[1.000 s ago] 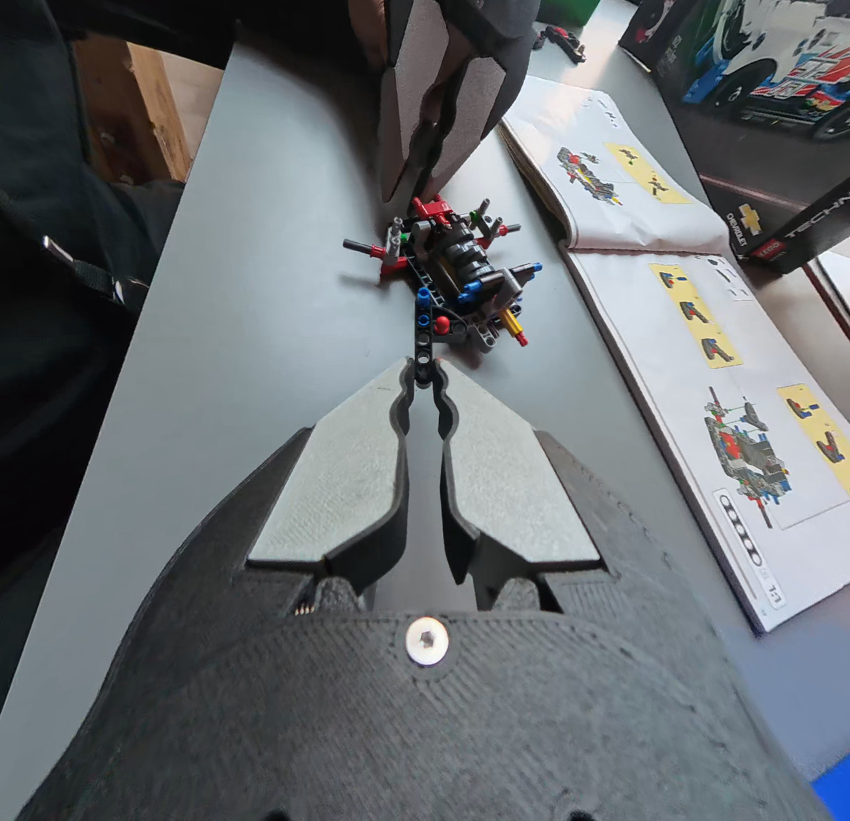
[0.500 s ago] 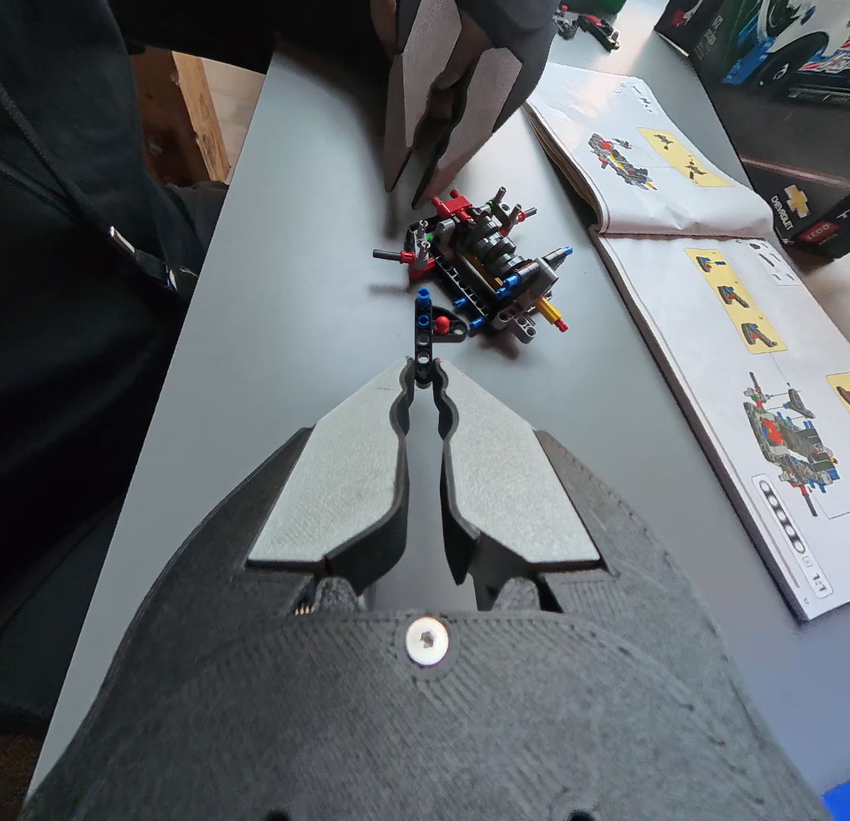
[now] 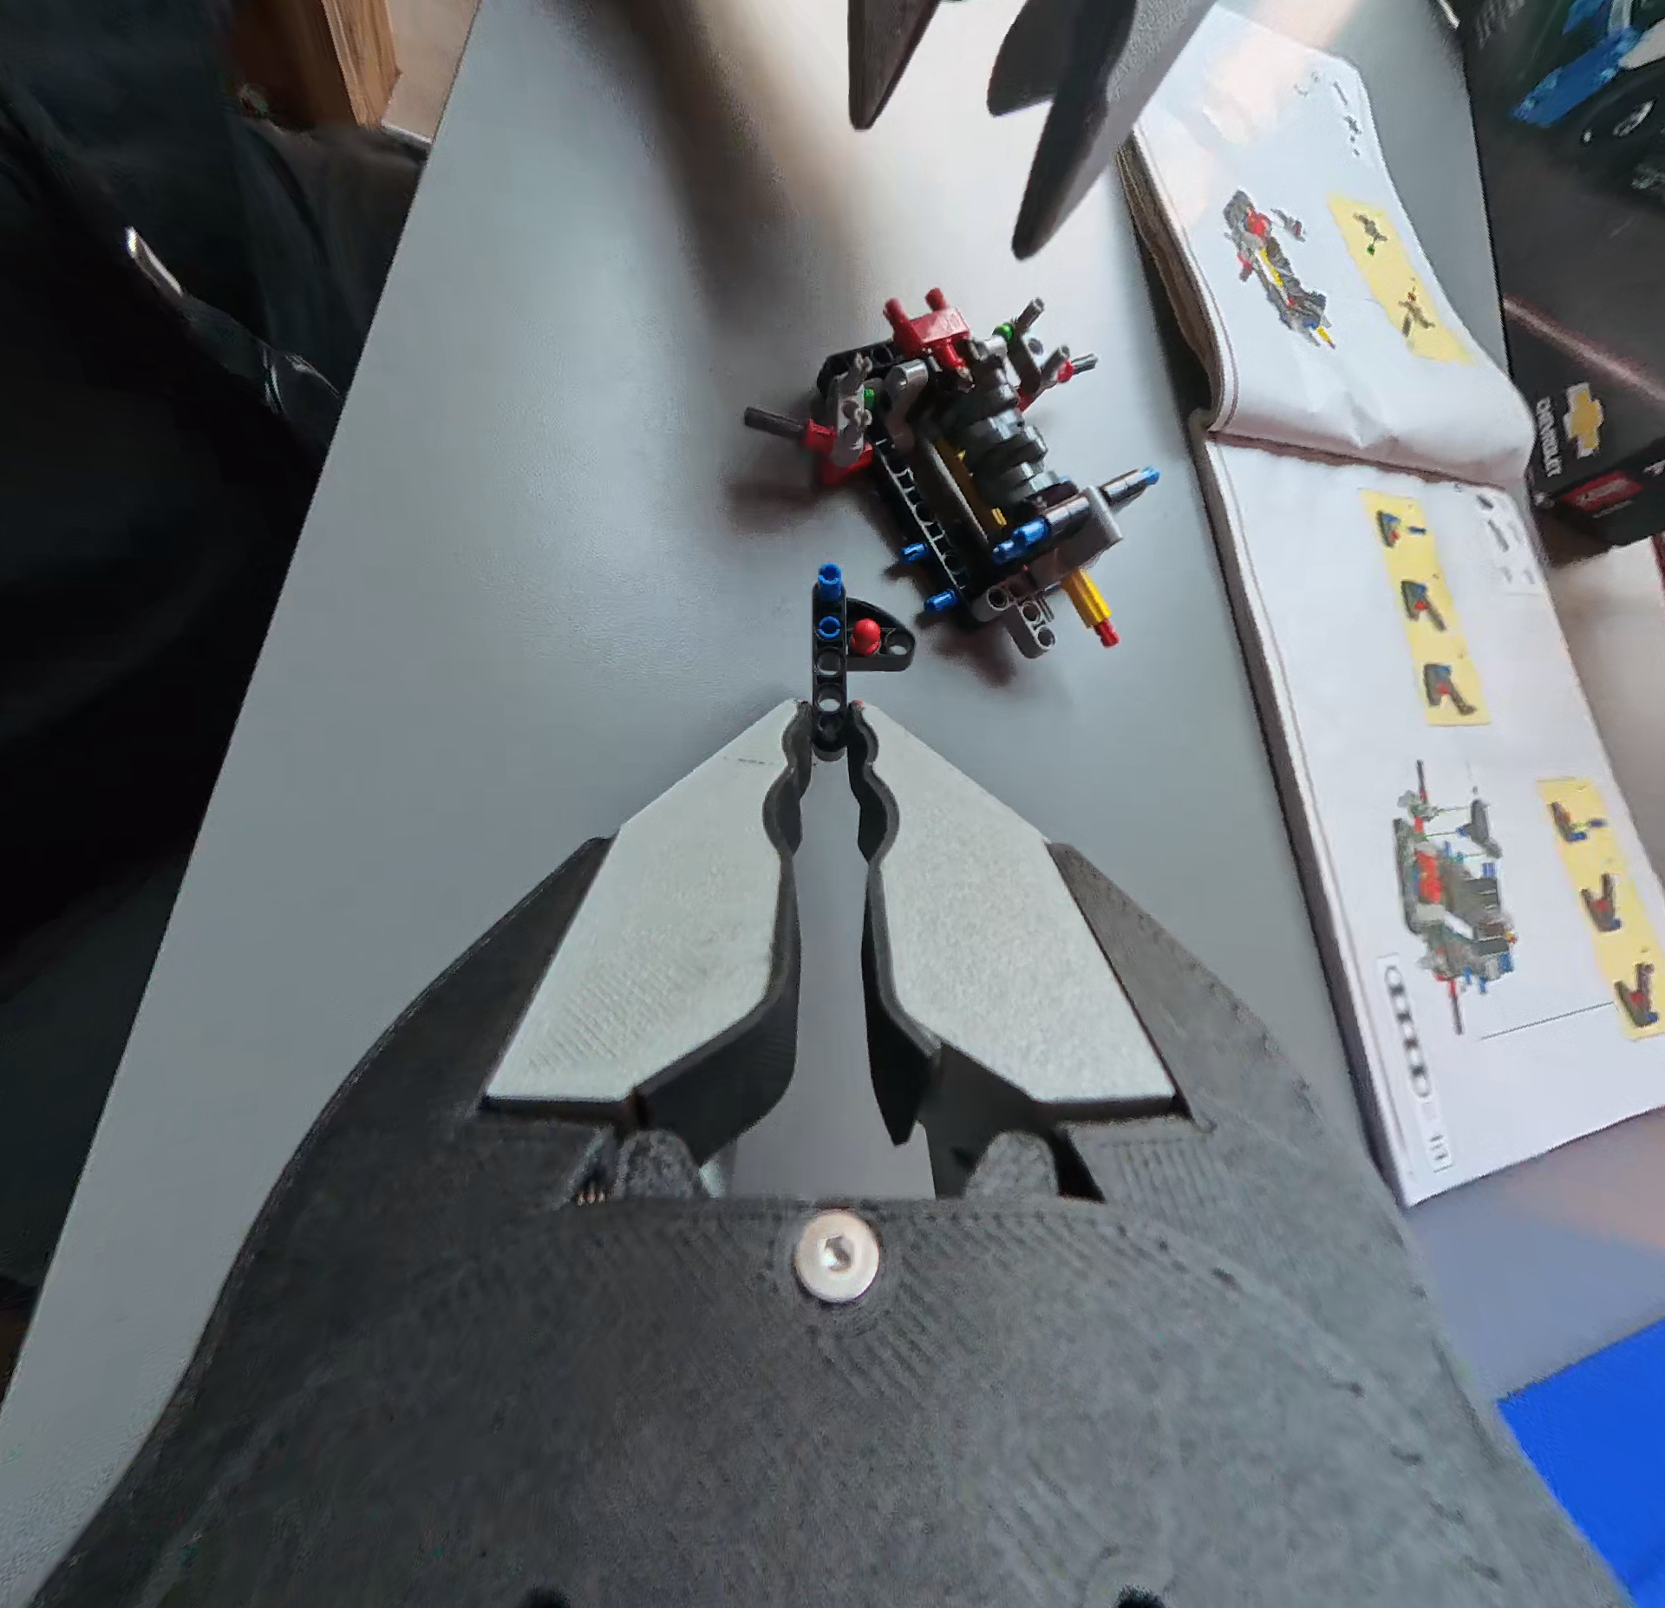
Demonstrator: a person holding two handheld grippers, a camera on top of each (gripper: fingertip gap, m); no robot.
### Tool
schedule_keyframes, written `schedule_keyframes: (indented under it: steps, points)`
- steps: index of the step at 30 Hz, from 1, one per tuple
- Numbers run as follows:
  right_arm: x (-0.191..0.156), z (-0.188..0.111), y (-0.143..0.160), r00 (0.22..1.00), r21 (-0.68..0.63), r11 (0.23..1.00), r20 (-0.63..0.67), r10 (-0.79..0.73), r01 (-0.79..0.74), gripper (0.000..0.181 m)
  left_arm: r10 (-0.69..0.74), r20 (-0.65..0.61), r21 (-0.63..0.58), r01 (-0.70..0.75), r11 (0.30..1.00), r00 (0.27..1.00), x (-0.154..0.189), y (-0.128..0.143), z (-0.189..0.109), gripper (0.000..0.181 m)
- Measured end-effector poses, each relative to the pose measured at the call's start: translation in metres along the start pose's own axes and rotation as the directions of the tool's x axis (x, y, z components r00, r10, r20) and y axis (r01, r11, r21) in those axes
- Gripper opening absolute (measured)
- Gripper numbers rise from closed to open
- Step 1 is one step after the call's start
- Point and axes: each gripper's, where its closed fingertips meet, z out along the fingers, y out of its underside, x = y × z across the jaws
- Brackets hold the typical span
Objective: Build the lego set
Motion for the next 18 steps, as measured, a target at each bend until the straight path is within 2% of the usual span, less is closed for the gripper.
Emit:
schedule_keyframes:
  steps: [5,8,15,18]
  points:
    - [0.007,0.003,-0.027,0.990,0.047,0.990,-0.052,-0.133,0.135,0.004,0.032,0.032,-0.058,-0.031,0.998,0.999,0.010,-0.008,0.027,0.036]
    - [0.008,0.002,-0.040,0.984,0.078,0.983,-0.078,-0.161,0.167,0.004,0.089,0.110,-0.113,-0.076,0.991,0.990,0.005,-0.005,0.036,0.034]
    - [0.009,0.000,-0.055,0.987,0.188,0.972,-0.103,-0.123,0.140,0.004,0.238,0.159,-0.187,-0.207,0.960,0.958,0.004,-0.002,0.049,0.038]
    - [0.008,0.000,-0.055,0.989,0.214,0.968,-0.099,-0.112,0.131,0.004,0.260,0.187,-0.189,-0.225,0.956,0.947,-0.001,-0.002,0.050,0.026]
